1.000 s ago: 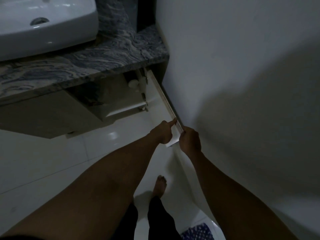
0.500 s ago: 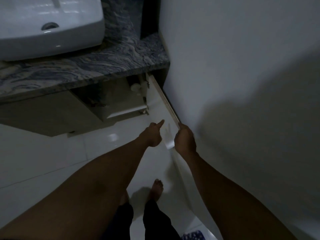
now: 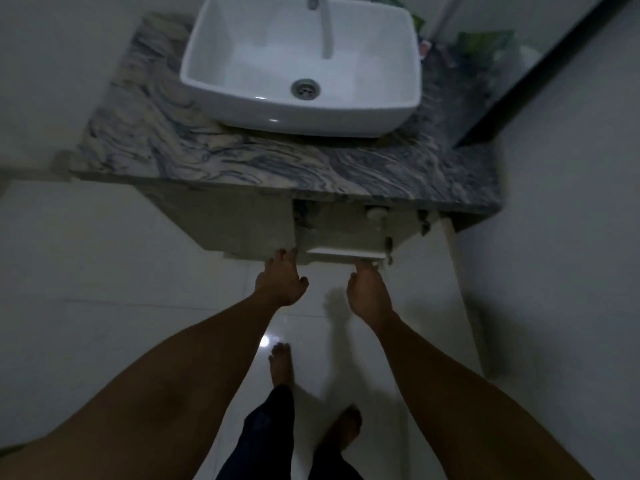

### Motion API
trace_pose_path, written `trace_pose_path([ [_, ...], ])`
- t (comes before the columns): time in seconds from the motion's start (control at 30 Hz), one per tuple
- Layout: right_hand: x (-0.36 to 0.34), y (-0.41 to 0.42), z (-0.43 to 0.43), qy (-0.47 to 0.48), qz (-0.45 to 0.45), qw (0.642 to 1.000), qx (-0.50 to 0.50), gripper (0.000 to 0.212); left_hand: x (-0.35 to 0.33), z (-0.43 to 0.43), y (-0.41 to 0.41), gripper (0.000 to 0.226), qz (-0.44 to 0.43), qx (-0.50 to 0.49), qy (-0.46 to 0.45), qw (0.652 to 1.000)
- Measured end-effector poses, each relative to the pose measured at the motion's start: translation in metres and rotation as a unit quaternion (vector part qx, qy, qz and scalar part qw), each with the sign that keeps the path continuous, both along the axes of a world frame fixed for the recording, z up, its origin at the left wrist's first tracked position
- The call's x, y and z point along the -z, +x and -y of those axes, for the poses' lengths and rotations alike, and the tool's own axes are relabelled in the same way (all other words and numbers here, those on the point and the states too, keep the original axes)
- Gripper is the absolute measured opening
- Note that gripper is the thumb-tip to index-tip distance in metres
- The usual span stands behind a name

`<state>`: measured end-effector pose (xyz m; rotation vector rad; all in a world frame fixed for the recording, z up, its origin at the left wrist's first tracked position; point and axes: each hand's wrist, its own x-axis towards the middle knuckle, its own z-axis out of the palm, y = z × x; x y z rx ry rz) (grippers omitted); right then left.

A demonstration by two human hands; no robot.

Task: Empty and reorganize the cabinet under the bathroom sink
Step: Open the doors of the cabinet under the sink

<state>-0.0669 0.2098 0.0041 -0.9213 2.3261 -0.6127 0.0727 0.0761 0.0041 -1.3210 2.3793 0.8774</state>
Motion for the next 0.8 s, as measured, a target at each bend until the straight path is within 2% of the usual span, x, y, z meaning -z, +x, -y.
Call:
trace_pose_path([
  [0.2, 0.016, 0.030, 0.107, 0.004, 0.029, 0.998, -0.054, 0.048, 0.008, 0.093, 0.031, 0.086, 0.002, -0.032, -0.045, 0.998],
  [0.37, 0.032, 0.037, 0.179, 0.000, 0.032, 0.997, -0.069, 0.059, 0.022, 0.147, 0.044, 0.093, 0.002, -0.017, -0.085, 0.996],
  [0.5, 0.046, 0.037, 0.208, -0.001, 0.038, 0.997, -0.067, 0.065, 0.030, 0.167, 0.049, 0.097, 0.008, -0.002, -0.102, 0.995],
  [0.8, 0.064, 0.040, 0.220, 0.062, -0.036, 0.996, -0.052, 0.071, 0.040, 0.196, 0.043, 0.082, 0.012, 0.014, -0.090, 0.996],
])
